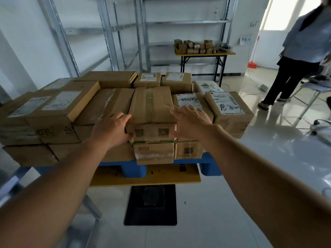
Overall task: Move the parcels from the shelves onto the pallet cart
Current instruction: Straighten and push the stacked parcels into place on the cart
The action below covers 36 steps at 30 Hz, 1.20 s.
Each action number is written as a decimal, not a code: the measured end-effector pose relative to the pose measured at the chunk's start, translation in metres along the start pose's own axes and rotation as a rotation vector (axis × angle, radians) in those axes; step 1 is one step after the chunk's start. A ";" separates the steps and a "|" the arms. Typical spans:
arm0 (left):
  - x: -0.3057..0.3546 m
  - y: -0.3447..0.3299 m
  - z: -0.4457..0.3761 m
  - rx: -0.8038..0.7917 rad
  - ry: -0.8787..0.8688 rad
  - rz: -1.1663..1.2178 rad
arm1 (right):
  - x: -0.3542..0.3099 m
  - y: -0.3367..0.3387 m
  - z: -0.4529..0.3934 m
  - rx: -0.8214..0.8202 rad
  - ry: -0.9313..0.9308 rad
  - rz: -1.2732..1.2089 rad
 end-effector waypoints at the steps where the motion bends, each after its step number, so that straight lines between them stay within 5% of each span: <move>1: 0.003 0.002 0.001 -0.033 0.030 0.017 | 0.009 0.003 0.003 0.026 0.005 -0.021; 7: 0.065 0.012 -0.015 0.062 0.025 0.127 | 0.106 0.019 0.021 0.166 -0.016 -0.078; 14: 0.137 -0.005 -0.049 0.030 0.015 0.136 | 0.191 -0.003 0.030 0.062 -0.086 -0.104; 18: 0.146 -0.014 -0.055 -0.050 0.042 0.072 | 0.214 -0.021 0.027 -0.097 -0.088 -0.262; 26: 0.159 -0.011 -0.058 -0.008 0.117 0.034 | 0.221 -0.029 0.021 -0.051 -0.005 -0.275; 33: 0.226 -0.018 -0.037 0.441 0.130 0.320 | 0.246 -0.042 0.039 0.157 -0.211 -0.768; 36: 0.258 -0.035 -0.013 0.569 0.115 0.415 | 0.256 -0.068 0.055 0.258 -0.320 -0.799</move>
Point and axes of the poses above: each hand's wrist, its own z-axis away from the middle knuckle, its own y-axis out of the back of the hand, x = y × z, the point moved 1 cm from there along -z, towards the middle knuckle, and after that the axes turned 4 degrees about -y, right-handed, at the moved point
